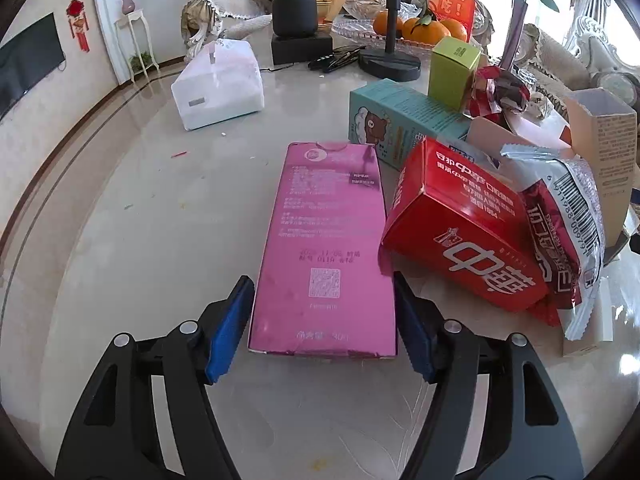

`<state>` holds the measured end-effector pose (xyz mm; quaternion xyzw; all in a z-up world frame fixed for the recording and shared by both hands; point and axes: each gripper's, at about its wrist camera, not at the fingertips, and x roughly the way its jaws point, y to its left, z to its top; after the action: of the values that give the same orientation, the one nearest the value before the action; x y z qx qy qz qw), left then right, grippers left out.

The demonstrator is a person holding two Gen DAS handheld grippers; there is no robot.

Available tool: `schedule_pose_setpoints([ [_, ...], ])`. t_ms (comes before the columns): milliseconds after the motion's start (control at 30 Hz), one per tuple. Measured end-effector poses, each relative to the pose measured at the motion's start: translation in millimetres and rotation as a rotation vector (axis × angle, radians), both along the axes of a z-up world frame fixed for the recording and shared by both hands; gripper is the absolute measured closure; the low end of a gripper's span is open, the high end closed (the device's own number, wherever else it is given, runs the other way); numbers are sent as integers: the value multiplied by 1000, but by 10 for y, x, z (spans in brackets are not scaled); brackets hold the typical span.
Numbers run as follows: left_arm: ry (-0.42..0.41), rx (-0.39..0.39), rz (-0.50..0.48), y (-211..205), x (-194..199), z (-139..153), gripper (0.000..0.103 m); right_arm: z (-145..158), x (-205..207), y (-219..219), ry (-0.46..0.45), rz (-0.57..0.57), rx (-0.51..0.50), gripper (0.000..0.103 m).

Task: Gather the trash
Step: 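Grasp the pink box with the left tool while the right tool grasps the cream box, then carry the pink and cream boxes to the wastebasket and open both tools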

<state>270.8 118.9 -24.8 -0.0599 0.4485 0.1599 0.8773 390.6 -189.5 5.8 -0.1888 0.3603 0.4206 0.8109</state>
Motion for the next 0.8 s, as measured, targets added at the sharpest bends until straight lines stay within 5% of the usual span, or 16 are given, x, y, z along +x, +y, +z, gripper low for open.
schedule_pose_setpoints([
  [233,24,-11,-23,14,22,12,35,-63,212,236,33,286,-96,8],
  [433,9,-20,5,20,38,6,35,-176,-30,387,79,448,-197,8],
  [533,8,-13,7,10,31,4,37,-289,-164,433,192,383,-239,8],
  [600,6,-4,-5,7,19,8,45,-321,-274,425,140,299,-243,11],
  [667,-2,-8,-19,16,2,14,45,-309,-378,378,124,211,-210,30],
  [700,3,1,-33,3,-9,17,45,-296,-413,343,150,185,-177,54],
  [800,4,-14,-54,4,-72,30,46,-287,-571,227,184,83,-106,56],
])
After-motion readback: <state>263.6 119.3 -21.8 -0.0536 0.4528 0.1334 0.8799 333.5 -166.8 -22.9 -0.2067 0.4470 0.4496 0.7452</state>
